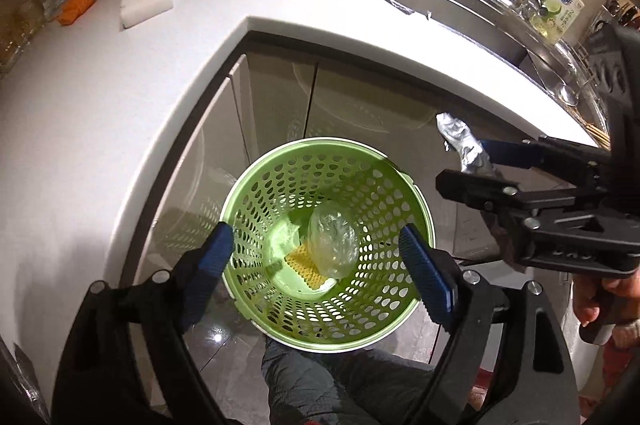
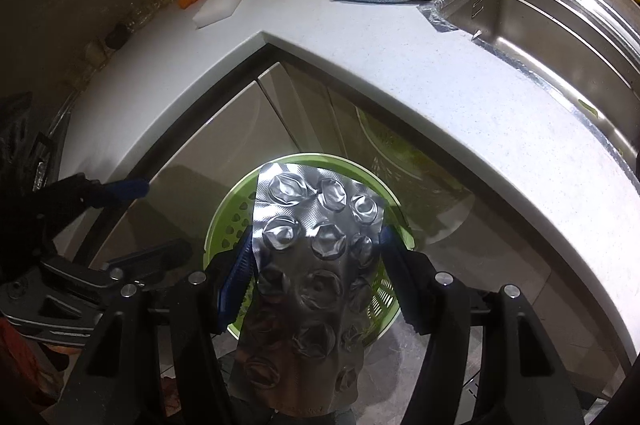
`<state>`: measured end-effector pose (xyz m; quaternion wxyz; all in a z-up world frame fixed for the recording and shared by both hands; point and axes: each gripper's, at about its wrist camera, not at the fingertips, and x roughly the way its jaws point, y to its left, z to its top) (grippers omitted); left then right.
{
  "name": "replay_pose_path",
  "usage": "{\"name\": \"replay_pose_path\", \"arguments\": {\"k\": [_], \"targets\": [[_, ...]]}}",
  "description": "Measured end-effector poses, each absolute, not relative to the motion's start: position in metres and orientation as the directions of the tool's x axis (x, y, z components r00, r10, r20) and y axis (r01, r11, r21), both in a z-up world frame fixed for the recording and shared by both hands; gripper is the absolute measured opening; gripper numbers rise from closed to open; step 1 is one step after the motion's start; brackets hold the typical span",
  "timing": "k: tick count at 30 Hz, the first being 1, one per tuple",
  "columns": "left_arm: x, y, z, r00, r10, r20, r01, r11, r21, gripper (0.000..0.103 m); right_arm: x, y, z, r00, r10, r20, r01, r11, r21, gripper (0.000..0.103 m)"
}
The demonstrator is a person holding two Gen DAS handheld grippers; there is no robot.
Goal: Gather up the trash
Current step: 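Carry bag and blister pack over the green basket and release both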
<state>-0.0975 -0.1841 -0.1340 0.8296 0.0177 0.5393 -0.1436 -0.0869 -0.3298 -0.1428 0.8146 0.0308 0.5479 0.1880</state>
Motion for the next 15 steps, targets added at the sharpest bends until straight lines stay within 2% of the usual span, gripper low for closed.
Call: {"name": "replay_pose_path", "arguments": {"k": [4, 5, 7, 15], "targets": [[-0.103, -0.175, -0.116, 0.413, -0.189, -0.891, 0.219, 0.970, -0.104, 0.082, -0.085, -0.323, -0.158, 0.296, 0.362, -0.884, -0.300, 0.914, 0.274, 0.063], [-0.104, -0.173, -0.112, 0.421, -0.184, -0.888, 0.211, 0.972, -0.101, 0.082, -0.084, -0.320, -0.161, 0.287, 0.362, -0.887, -0.306, 0.912, 0.274, 0.065], [-0.105, -0.171, -0.105, 0.436, -0.167, -0.884, 0.195, 0.977, -0.089, 0.083, -0.083, -0.318, -0.164, 0.276, 0.360, -0.891, -0.311, 0.911, 0.272, 0.079], [-0.106, -0.166, -0.075, 0.490, -0.132, -0.862, 0.152, 0.986, -0.065, 0.083, -0.074, -0.336, -0.132, 0.360, 0.349, -0.865, -0.288, 0.924, 0.253, 0.086]]}}
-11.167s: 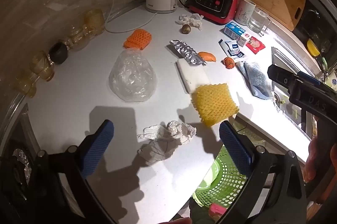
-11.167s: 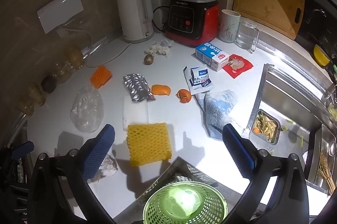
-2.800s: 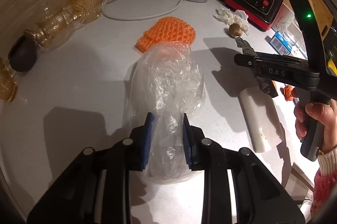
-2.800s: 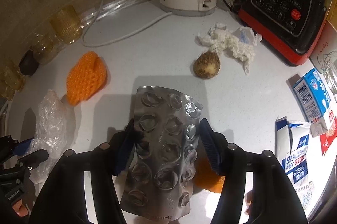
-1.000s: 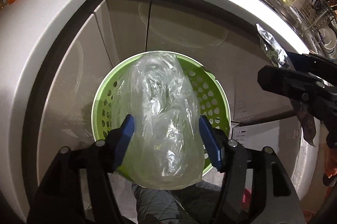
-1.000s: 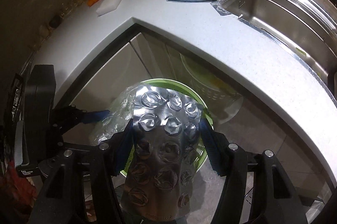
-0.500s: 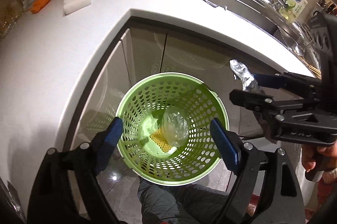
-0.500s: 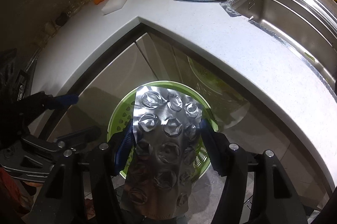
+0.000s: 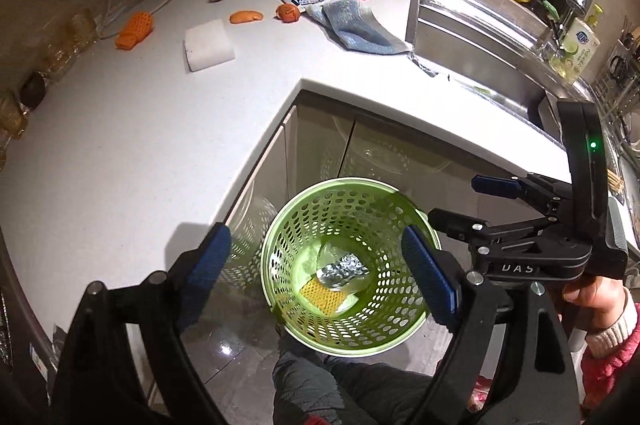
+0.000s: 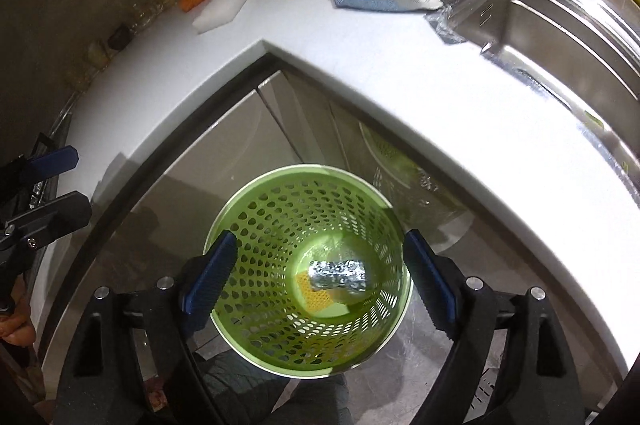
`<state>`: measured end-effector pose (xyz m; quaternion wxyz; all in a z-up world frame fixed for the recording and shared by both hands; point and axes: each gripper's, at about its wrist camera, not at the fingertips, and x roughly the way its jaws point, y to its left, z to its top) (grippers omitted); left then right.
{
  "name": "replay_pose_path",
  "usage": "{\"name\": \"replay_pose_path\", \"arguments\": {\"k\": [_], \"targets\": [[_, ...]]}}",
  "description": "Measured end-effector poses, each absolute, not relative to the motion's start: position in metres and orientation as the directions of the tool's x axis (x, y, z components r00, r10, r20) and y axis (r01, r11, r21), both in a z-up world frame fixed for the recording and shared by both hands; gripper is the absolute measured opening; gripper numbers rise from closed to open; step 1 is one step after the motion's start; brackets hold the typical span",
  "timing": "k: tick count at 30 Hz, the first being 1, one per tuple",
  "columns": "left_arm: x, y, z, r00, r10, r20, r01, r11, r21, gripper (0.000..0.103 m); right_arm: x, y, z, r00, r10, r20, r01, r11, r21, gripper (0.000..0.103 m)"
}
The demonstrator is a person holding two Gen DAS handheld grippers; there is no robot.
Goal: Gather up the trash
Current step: 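Carry bag and blister pack over the green basket and release both, then grasp the white foam block with the left tool while the right tool grasps the blue towel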
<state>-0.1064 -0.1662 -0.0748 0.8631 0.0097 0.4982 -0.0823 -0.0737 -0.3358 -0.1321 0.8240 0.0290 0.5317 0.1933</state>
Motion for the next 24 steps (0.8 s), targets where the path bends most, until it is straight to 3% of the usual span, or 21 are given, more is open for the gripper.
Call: {"name": "replay_pose_path", "arguments": {"k": [4, 8, 24], "targets": [[-0.103, -0.161, -0.059, 0.518, -0.118, -0.847, 0.124, 0.990, -0.062, 0.084, -0.069, -0.349, -0.105, 0.424, 0.353, -0.834, -0.279, 0.927, 0.251, 0.088], [-0.096, -0.158, -0.044, 0.556, -0.101, -0.825, 0.095, 0.994, -0.057, 0.092, -0.064, -0.354, -0.082, 0.475, 0.349, -0.808, -0.281, 0.930, 0.237, 0.089], [0.026, -0.118, -0.052, 0.559, -0.061, -0.827, 0.011, 0.998, -0.066, 0.093, 0.005, -0.333, -0.041, 0.580, 0.331, -0.745, -0.273, 0.940, 0.205, 0.096]]}}
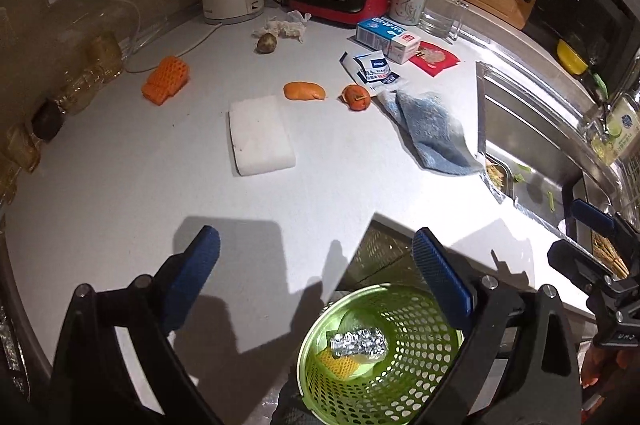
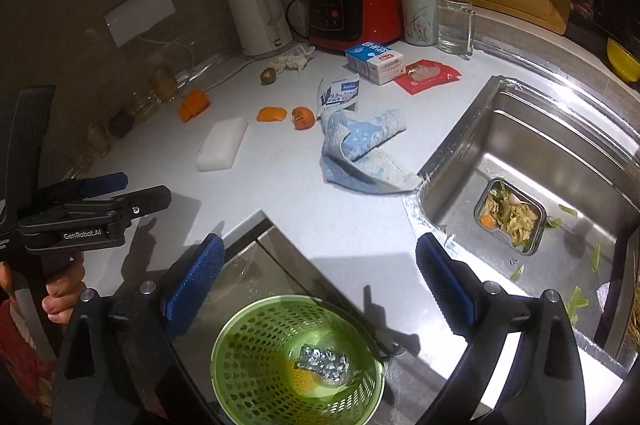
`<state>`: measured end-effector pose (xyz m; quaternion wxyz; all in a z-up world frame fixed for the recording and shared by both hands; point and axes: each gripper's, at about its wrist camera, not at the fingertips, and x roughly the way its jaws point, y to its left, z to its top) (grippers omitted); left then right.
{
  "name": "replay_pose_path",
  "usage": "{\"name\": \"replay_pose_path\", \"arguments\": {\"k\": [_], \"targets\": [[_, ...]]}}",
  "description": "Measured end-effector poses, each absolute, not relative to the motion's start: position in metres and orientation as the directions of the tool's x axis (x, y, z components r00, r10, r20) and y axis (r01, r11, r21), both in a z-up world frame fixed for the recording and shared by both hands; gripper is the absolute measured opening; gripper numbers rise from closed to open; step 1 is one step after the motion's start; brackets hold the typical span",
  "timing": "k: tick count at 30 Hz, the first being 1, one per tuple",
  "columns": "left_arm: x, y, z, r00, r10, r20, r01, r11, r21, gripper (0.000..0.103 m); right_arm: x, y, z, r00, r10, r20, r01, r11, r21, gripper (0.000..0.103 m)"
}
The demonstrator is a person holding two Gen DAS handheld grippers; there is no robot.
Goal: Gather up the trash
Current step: 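Grasp the white foam block with the left tool while the right tool grasps the blue towel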
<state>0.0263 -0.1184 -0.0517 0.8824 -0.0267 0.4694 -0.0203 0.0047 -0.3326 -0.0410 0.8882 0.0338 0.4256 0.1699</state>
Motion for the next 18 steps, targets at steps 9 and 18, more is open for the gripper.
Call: {"name": "replay_pose_path", "arguments": {"k": [9, 18], "targets": [[0.128, -0.089, -0.092, 0.491, -0.077, -0.868, 0.002, 0.996, -0.088, 0.093, 0.105, -0.307, -0.069, 0.563, 0.265, -0.783, -0.204, 0.962, 0.180, 0.096], [0.183, -0.072, -0.121, 0.436, -0.091, -0.895, -0.017, 0.994, -0.110, 0.093, 0.176, -0.293, -0.117, 0.511, 0.184, -0.840, -0.160, 0.980, 0.117, 0.096]]}}
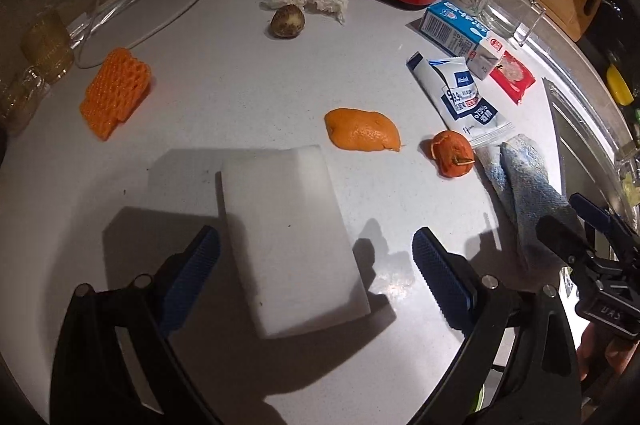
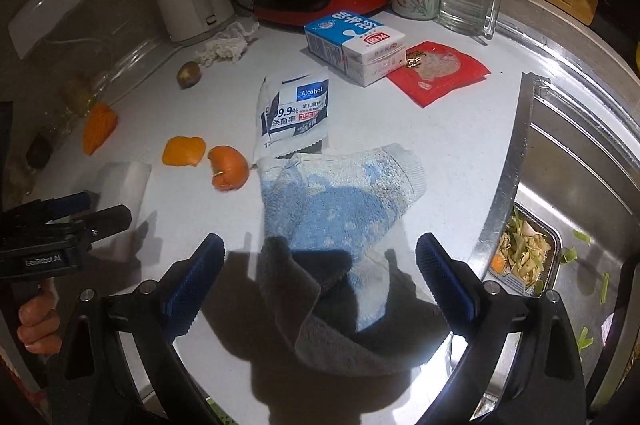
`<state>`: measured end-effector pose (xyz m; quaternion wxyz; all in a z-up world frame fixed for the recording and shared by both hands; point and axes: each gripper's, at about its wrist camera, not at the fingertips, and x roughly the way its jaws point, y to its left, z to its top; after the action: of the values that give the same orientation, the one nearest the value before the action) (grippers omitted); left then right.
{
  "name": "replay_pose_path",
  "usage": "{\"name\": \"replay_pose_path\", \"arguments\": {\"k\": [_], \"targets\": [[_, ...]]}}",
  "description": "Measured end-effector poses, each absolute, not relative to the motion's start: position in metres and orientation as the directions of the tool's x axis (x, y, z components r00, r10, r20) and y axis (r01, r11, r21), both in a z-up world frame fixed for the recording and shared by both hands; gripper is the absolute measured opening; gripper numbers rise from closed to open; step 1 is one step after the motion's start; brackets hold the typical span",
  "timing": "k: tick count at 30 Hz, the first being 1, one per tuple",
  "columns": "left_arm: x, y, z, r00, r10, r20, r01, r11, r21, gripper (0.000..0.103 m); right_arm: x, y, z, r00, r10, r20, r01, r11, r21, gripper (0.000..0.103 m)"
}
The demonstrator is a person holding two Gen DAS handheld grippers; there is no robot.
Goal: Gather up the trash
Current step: 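Grasp the white foam block with the left tool while the right tool grasps the blue towel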
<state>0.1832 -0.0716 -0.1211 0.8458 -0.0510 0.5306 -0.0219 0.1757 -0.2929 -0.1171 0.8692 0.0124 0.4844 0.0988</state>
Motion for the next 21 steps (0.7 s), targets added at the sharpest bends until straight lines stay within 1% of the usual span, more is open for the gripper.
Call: {"name": "replay_pose_path", "arguments": {"k": [3, 5, 7, 8, 9, 10, 11, 12, 13, 14, 15, 21], "targets": [[0.189, -0.071, -0.131, 0.415, -0.092, -0.905, -0.024, 0.993, -0.112, 0.093, 0.183, -0.289, -0.128, 0.490, 0.168, -0.855, -0.156, 0.982, 0.104, 0.096], [0.192, -0.071, -0.136, 0.400, -0.101, -0.911, -0.030, 0.992, -0.123, 0.091, 0.185, -0.288, -0.132, 0.484, 0.159, -0.861, -0.154, 0.983, 0.096, 0.093], [0.192, -0.073, -0.138, 0.401, -0.093, -0.911, -0.032, 0.993, -0.116, 0.088, 0.186, -0.288, -0.136, 0.471, 0.156, -0.868, -0.153, 0.984, 0.093, 0.082], [0.192, -0.074, -0.137, 0.401, -0.090, -0.912, -0.030, 0.993, -0.111, 0.085, 0.187, -0.290, -0.137, 0.463, 0.159, -0.872, -0.152, 0.983, 0.099, 0.078], [0.191, -0.075, -0.136, 0.403, -0.084, -0.911, -0.029, 0.994, -0.104, 0.080, 0.187, -0.291, -0.138, 0.458, 0.162, -0.874, -0.147, 0.984, 0.105, 0.070], [0.191, -0.077, -0.135, 0.403, -0.072, -0.912, -0.029, 0.995, -0.091, 0.077, 0.186, -0.292, -0.137, 0.465, 0.157, -0.871, -0.145, 0.984, 0.101, 0.062], [0.191, -0.077, -0.134, 0.403, -0.067, -0.913, -0.028, 0.996, -0.085, 0.068, 0.186, -0.293, -0.136, 0.466, 0.156, -0.871, -0.144, 0.985, 0.100, 0.058], [0.191, -0.077, -0.133, 0.404, -0.063, -0.913, -0.026, 0.996, -0.081, 0.059, 0.185, -0.294, -0.136, 0.465, 0.160, -0.871, -0.143, 0.984, 0.105, 0.044], [0.190, -0.077, -0.132, 0.402, -0.064, -0.914, -0.027, 0.996, -0.082, 0.059, 0.185, -0.296, -0.135, 0.462, 0.172, -0.870, -0.141, 0.983, 0.119, 0.032], [0.190, -0.077, -0.131, 0.403, -0.076, -0.912, -0.026, 0.995, -0.094, 0.059, 0.184, -0.298, -0.133, 0.463, 0.178, -0.868, -0.135, 0.982, 0.129, 0.028], [0.189, -0.077, -0.129, 0.410, -0.077, -0.909, -0.029, 0.995, -0.097, 0.059, 0.183, -0.300, -0.131, 0.469, 0.174, -0.866, -0.127, 0.983, 0.129, 0.023], [0.179, -0.084, -0.113, 0.443, -0.076, -0.893, -0.004, 0.996, -0.087, 0.059, 0.171, -0.308, -0.117, 0.492, 0.178, -0.852, -0.120, 0.983, 0.136, 0.020]]}}
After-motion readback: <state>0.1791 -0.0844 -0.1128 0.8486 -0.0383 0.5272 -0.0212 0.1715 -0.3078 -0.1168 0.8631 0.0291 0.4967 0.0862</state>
